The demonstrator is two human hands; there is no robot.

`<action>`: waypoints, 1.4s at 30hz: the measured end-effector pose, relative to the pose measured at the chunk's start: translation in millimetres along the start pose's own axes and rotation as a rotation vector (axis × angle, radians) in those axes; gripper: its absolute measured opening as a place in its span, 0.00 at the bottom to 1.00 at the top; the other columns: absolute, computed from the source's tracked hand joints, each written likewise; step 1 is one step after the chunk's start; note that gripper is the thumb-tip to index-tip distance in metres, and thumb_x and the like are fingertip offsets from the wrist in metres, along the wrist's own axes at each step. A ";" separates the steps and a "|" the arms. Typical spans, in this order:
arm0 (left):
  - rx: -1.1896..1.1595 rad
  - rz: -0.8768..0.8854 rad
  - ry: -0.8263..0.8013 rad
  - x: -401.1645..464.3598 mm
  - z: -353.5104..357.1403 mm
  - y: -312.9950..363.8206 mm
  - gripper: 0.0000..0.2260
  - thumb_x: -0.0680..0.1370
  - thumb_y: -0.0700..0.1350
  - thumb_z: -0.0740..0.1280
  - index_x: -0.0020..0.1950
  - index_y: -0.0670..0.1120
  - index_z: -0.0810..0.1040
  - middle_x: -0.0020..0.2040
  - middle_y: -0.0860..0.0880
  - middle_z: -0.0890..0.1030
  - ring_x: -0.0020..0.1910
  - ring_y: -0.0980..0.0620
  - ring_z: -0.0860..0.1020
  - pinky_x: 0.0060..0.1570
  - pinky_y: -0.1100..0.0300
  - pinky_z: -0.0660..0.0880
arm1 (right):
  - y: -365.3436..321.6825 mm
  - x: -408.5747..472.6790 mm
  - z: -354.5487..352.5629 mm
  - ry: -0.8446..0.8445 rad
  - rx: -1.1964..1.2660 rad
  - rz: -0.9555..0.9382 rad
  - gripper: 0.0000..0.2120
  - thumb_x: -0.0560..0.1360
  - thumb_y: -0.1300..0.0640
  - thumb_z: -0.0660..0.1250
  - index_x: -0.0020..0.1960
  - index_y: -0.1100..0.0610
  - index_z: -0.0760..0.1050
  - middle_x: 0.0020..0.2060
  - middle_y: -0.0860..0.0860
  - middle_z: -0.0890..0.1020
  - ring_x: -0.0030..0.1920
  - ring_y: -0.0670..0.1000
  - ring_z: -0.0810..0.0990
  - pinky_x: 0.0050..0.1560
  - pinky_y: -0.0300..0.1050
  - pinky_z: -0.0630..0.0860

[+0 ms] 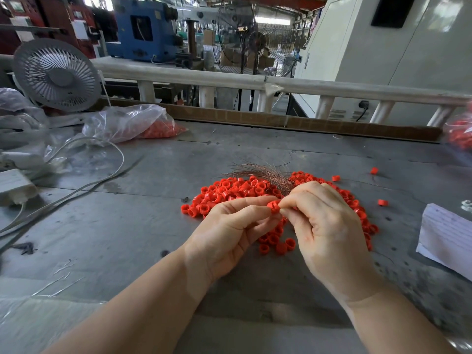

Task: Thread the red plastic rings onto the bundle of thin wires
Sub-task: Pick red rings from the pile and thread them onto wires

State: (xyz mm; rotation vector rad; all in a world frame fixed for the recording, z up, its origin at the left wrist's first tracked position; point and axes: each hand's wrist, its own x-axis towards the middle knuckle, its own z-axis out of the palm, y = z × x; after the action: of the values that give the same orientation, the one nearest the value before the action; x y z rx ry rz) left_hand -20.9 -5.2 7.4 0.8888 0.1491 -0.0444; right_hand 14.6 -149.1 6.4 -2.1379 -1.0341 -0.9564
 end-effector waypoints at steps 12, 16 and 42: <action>0.020 0.016 0.000 -1.0 -0.1 -0.1 0.11 0.63 0.34 0.68 0.44 0.34 0.82 0.39 0.40 0.83 0.37 0.51 0.83 0.36 0.65 0.79 | -3.1 -0.6 1.2 0.027 -0.048 0.003 0.05 0.73 0.65 0.66 0.39 0.62 0.78 0.37 0.52 0.78 0.39 0.54 0.76 0.43 0.45 0.73; 0.028 0.021 0.002 -0.1 -0.1 -1.3 0.10 0.63 0.35 0.68 0.42 0.34 0.82 0.39 0.41 0.83 0.36 0.52 0.83 0.37 0.66 0.79 | -3.3 -0.1 1.2 0.014 -0.032 -0.005 0.05 0.73 0.66 0.66 0.39 0.62 0.77 0.37 0.53 0.78 0.38 0.54 0.76 0.43 0.45 0.72; 0.020 0.056 0.013 -0.1 -0.1 -1.7 0.10 0.65 0.35 0.68 0.45 0.35 0.82 0.39 0.41 0.83 0.36 0.53 0.82 0.37 0.66 0.79 | -0.6 -0.4 1.6 0.058 0.005 -0.002 0.04 0.73 0.66 0.66 0.40 0.64 0.78 0.38 0.53 0.78 0.39 0.55 0.77 0.44 0.46 0.73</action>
State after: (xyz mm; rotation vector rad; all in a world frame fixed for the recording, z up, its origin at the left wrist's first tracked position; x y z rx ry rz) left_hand -21.2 -6.2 6.0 0.9126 0.1363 0.0118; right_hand 14.5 -147.8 5.3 -2.0930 -1.0095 -1.0095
